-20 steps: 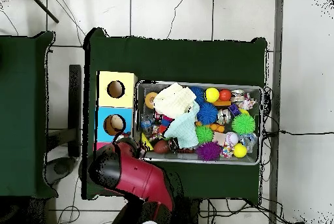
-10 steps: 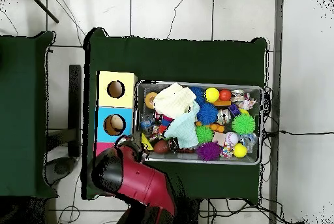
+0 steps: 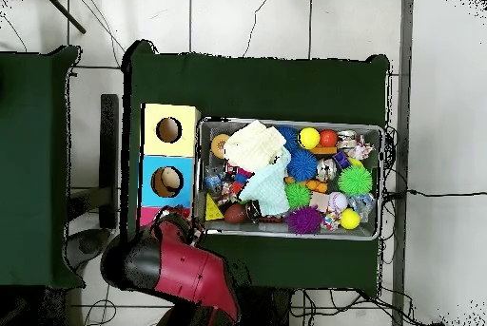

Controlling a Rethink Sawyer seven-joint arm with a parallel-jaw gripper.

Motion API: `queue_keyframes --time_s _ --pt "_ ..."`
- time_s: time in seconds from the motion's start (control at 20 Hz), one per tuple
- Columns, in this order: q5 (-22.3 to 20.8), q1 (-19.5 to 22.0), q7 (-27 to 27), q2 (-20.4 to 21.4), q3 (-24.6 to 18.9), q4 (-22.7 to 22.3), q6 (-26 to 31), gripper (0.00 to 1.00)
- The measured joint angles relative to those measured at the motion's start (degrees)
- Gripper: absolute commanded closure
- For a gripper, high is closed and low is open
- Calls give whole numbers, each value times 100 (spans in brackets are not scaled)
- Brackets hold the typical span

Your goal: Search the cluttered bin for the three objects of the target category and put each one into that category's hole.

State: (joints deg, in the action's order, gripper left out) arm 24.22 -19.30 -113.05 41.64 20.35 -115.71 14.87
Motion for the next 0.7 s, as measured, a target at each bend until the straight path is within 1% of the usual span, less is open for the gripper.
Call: queue_keyframes --time_s 0.25,0.7 --pt "0 -143 0 -47 4 -2 0 0" --pt "0 -176 0 -74 20 -4 0 0"
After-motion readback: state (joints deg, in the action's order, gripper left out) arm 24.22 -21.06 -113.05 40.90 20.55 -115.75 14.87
